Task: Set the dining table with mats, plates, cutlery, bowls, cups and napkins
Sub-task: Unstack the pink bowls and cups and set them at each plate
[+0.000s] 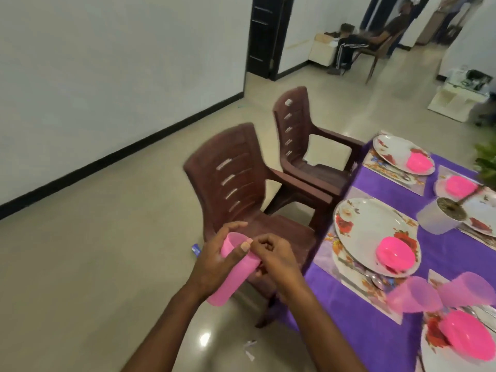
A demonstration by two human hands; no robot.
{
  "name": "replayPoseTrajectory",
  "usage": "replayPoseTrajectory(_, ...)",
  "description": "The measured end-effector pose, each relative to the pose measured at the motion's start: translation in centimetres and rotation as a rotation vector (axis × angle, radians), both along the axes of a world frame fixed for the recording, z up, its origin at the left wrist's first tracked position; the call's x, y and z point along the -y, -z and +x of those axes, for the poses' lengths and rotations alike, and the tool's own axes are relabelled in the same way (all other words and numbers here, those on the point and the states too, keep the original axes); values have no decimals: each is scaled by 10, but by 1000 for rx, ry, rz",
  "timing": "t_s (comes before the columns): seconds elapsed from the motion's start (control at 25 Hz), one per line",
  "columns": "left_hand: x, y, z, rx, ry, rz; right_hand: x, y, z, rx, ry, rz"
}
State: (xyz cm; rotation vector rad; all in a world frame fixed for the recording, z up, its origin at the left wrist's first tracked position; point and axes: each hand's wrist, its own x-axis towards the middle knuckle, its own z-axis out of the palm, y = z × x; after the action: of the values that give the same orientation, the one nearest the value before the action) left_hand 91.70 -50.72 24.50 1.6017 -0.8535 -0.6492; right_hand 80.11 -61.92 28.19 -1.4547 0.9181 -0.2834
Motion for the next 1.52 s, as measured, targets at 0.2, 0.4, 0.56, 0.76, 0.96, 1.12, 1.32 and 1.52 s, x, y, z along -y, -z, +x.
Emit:
replayPoseTrajectory(0.2,-63,-17,105,104,-29,36,-42,-14,114,-85,-113,-104)
replayPoseTrajectory(0.4,-92,-14,203,104,-115,70,-62,-1,228,-97,-233,-243)
replayPoseTrajectory(0.56,-89,-4,310,55,-144,99,-45,13,339,-101,-302,-217)
replayPoseTrajectory(0.76,-34,-19,444,-14,-128,114,18,2,474,-45,-259,-136)
replayPoseTrajectory(0.96,57,-56,552,-80,-35,111,116,-36,578,63,-125,-116)
replayPoseTrajectory(1.12,143,-62,598,-81,67,82,185,-37,609,110,7,-83)
replayPoseTrajectory(1.32,271,-51,658,-89,244,78,275,-26,638,201,228,5)
replayPoseTrajectory(1.52,408,-30,732,-181,455,33,372,-30,693,162,296,-65)
